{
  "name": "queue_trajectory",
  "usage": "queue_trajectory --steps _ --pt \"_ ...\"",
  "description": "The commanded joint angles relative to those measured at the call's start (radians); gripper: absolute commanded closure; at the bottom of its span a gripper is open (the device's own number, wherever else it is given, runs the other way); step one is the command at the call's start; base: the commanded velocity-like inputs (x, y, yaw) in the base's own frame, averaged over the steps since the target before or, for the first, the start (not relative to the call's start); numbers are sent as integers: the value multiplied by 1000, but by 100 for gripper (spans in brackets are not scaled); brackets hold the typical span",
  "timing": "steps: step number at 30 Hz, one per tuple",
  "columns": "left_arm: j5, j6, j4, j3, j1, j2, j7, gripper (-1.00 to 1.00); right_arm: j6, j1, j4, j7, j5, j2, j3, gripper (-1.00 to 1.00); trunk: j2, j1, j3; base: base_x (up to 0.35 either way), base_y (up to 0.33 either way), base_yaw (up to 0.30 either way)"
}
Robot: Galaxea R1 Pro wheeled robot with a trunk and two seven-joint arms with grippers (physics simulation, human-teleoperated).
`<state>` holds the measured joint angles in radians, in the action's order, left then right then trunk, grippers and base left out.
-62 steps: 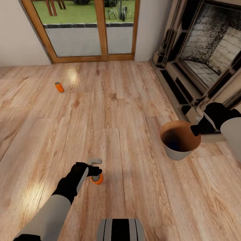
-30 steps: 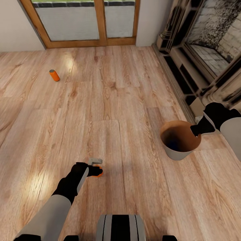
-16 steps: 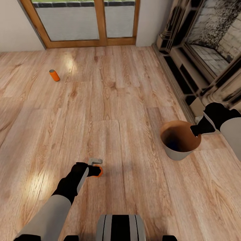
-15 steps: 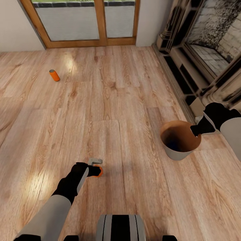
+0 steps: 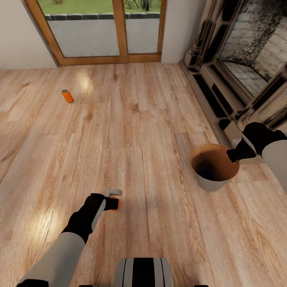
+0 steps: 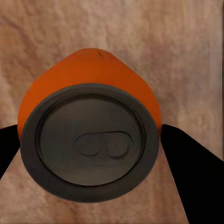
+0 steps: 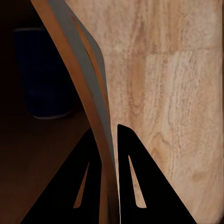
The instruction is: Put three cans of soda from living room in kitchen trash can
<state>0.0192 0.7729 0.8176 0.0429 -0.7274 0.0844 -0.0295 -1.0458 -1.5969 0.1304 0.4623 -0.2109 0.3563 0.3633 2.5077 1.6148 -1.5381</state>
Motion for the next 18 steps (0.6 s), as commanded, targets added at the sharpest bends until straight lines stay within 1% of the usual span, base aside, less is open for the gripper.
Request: queue_trajectory --steps 1,10,15,16,18 --pt "1 0 0 0 0 0 -1 100 -1 0 0 2 5 0 -3 100 0 0 4 0 0 0" --pt "1 2 0 0 0 -1 -7 100 -1 2 -1 12 6 -8 -4 100 -2 -4 39 0 0 0" --pt "1 9 -6 -1 0 -4 -16 100 -1 3 -1 84 8 -12 -4 100 -4 -7 58 0 0 0" --pt "3 12 -9 -1 -1 -5 -21 100 -1 4 -1 110 8 -14 -4 100 -4 -7 62 0 0 0" --pt "3 21 -6 -1 -2 -5 -28 100 -1 6 0 132 8 -19 -4 100 -4 -8 70 0 0 0"
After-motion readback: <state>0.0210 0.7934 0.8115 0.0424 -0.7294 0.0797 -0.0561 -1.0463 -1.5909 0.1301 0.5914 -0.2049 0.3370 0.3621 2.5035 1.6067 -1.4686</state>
